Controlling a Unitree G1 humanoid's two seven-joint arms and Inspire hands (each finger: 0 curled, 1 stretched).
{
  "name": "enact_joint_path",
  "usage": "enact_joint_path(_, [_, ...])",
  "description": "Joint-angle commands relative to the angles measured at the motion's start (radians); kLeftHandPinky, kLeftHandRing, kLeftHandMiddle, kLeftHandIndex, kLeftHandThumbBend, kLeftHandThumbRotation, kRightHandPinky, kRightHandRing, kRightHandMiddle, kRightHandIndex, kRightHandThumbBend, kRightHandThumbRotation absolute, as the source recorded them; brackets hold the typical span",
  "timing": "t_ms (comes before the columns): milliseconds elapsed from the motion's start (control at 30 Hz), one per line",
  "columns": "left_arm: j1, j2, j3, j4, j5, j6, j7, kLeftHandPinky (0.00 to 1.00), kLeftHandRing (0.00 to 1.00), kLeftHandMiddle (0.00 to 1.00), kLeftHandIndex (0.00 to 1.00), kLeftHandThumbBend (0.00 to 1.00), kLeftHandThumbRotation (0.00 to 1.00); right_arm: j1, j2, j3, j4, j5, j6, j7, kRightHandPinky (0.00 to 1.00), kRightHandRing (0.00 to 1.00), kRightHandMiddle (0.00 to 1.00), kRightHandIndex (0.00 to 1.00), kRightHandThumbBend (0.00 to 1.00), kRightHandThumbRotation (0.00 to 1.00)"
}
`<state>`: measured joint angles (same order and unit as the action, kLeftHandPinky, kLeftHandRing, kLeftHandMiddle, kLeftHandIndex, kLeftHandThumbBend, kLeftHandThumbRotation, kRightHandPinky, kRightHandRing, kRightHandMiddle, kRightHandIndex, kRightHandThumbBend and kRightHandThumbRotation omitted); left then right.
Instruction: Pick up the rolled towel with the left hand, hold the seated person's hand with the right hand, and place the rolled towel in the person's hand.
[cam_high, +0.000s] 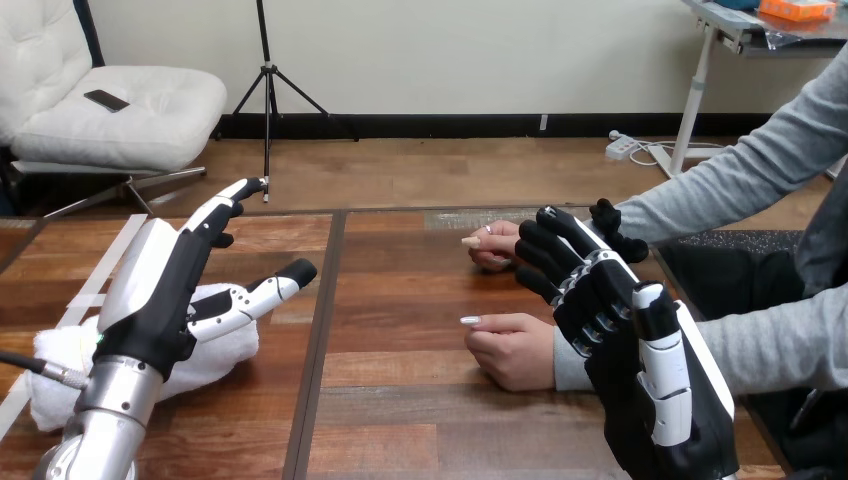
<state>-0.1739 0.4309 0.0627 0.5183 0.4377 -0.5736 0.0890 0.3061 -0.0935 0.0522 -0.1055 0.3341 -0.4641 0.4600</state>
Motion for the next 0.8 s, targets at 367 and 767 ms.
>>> enact_joint_path(367, [-0.142,0.072,-0.054,0.097,0.078,0.025,0.062,0.82,0.87,0.91,0.89,0.71,0.7,-0.055,-0.003,-0.015,-0.04,-0.011,-0.019,-0.002,0.92,0.92,0.9,0.89,0.58,1.0])
enact_joint_path(767, [-0.198,0.099,-0.089,0.167,0.1,0.045,0.07,0.84,0.87,0.91,0.9,0.72,0.71,-0.052,0.001,-0.017,-0.05,-0.023,-0.018,-0.007,0.93,0.92,0.9,0.89,0.6,1.0])
